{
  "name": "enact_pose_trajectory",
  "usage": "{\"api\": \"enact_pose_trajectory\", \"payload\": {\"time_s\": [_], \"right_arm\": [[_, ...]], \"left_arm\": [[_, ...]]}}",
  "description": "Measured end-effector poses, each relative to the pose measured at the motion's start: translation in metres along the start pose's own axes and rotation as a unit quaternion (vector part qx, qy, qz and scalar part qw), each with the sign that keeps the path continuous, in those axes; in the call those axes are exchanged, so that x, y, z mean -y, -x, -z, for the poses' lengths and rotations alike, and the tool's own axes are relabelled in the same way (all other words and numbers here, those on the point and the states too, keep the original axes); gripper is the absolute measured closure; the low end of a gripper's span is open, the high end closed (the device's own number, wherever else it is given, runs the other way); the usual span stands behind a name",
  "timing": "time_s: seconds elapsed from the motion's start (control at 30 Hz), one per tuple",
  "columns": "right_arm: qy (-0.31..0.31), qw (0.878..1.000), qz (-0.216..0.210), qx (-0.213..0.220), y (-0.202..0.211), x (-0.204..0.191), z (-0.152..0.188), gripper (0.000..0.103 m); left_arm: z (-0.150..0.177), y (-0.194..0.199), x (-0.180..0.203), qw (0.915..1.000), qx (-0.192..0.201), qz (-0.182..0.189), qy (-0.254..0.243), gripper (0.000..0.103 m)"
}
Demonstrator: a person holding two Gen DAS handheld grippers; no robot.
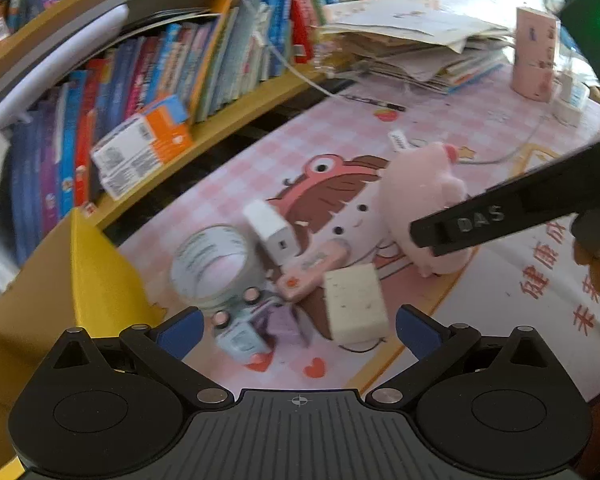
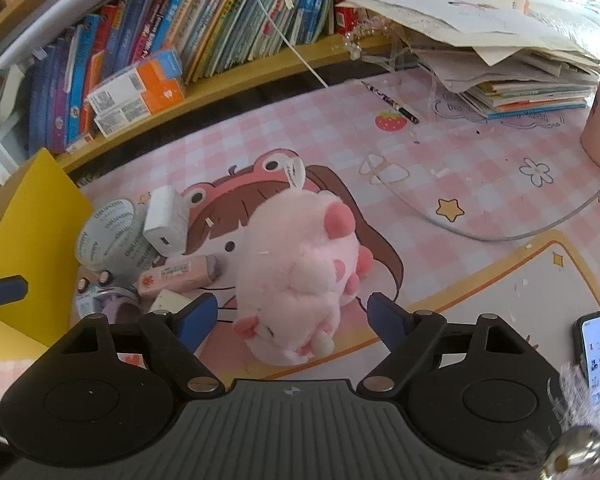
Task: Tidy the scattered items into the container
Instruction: 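Close the right tool on the pink pig while the left tool grasps the white sponge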
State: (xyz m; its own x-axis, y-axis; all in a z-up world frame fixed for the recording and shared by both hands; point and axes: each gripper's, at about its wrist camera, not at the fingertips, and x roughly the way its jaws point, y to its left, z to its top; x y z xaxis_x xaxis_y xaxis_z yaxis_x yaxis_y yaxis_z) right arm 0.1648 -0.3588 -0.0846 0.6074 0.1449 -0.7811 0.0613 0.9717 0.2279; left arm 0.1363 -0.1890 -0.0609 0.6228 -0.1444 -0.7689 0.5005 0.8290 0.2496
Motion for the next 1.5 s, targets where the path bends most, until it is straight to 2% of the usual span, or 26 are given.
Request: {"api": "enact_pose_trajectory", "payload": {"time_s": [0.13,0.3,0.37,0.93,1.4,1.43,1.5], "right_arm": [[0.0,1.0,0.006,-0.004,-0.004,0.001,-0.001,0.023],[0.003,1.0,0.01,-0.011,-0.01,0.002,0.0,0.027],[0.004,1.0,0.009,-0.014,-0.012,0.001,0.0,0.028],[0.01,1.0,0.011,-0.027,-0.023,0.0,-0.002,0.031],[0.009,0.999,0.005,-0.031,-0.028,-0.001,-0.002,0.035],[0.009,0.999,0.005,-0.031,-0.028,-0.001,-0.002,0.036],[0.009,0.999,0.004,-0.032,-0.029,-0.001,-0.001,0.038]], "left_arm": [[0.0,-0.008,0.007,0.9998,-0.003,0.008,-0.015,0.012],[-0.001,-0.023,0.013,0.9993,-0.012,0.025,-0.027,0.036],[-0.002,-0.029,0.015,0.9989,-0.016,0.033,-0.03,0.039],[-0.004,-0.056,0.021,0.9962,-0.041,0.068,-0.036,0.039],[-0.005,-0.072,0.014,0.9948,-0.052,0.088,-0.003,0.039],[-0.005,-0.073,0.014,0.9946,-0.052,0.09,0.0,0.04],[-0.005,-0.073,0.013,0.9937,-0.053,0.098,0.008,0.047]]}}
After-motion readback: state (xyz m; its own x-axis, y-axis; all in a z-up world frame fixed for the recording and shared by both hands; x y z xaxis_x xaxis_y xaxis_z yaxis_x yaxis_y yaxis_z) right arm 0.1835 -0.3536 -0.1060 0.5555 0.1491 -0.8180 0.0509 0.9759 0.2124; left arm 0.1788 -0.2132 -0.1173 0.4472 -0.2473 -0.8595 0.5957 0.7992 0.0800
